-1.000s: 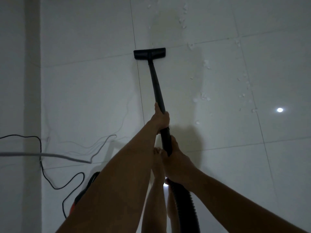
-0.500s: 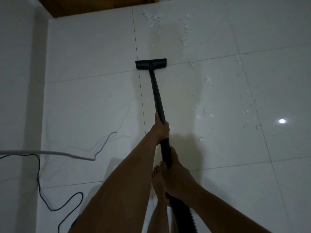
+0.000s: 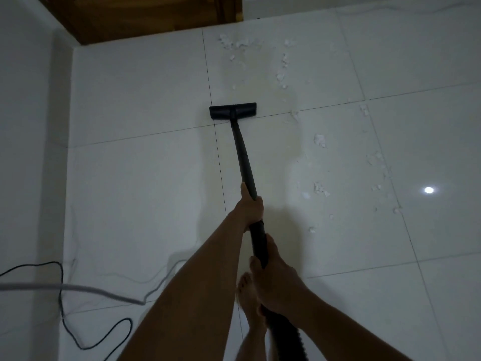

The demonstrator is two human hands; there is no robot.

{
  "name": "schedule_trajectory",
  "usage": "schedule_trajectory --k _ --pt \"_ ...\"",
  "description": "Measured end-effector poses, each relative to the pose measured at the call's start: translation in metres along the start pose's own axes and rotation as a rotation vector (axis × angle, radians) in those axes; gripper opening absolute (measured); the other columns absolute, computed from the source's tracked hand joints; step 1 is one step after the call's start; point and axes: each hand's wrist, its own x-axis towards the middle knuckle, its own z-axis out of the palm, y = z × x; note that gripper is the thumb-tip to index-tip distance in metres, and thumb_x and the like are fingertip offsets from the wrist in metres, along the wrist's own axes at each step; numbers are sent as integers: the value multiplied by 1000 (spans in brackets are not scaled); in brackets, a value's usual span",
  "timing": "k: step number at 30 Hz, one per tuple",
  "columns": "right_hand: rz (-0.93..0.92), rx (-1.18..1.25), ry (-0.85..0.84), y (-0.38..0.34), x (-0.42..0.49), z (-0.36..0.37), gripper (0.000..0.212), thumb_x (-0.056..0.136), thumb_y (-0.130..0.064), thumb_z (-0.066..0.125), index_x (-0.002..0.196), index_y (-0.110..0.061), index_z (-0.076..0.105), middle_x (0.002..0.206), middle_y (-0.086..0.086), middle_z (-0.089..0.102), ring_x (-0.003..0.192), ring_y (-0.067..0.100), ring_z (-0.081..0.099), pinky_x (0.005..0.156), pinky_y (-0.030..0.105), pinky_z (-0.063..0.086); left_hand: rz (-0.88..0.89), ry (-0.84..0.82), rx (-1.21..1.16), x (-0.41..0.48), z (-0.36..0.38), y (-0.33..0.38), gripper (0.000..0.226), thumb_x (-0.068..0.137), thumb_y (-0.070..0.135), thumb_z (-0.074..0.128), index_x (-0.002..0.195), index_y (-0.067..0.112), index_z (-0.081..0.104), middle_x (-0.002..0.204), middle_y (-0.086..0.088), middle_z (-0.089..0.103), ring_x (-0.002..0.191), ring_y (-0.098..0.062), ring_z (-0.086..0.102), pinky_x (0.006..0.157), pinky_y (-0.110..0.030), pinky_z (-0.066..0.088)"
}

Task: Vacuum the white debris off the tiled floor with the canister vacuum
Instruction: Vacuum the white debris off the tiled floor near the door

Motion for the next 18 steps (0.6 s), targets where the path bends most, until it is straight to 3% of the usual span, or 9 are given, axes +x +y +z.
schedule_trajectory --k 6,11,18 --pt "12 0 -14 -30 12 -6 64 111 -37 35 161 -46 -5 100 9 63 37 6 55 37 17 44 17 8 14 16 -19 20 73 106 27 35 154 34 -19 113 -5 49 84 -22 58 88 -43 53" --pt "11 -9 -4 -45 31 -17 65 111 -37 35 161 -45 -5 96 7 65 46 10 59 36 17 43 19 7 15 35 -27 39 73 106 28 35 154 33 -20 141 -13 46 81 -17 54 90 -42 52" --pt "2 -37 4 -67 60 -30 65 110 -39 34 160 -47 -6 97 6 68 56 18 67 53 26 55 36 19 43 60 -39 66 72 107 28 34 154 33 -19 147 -14 43 76 -13 51 86 -39 50"
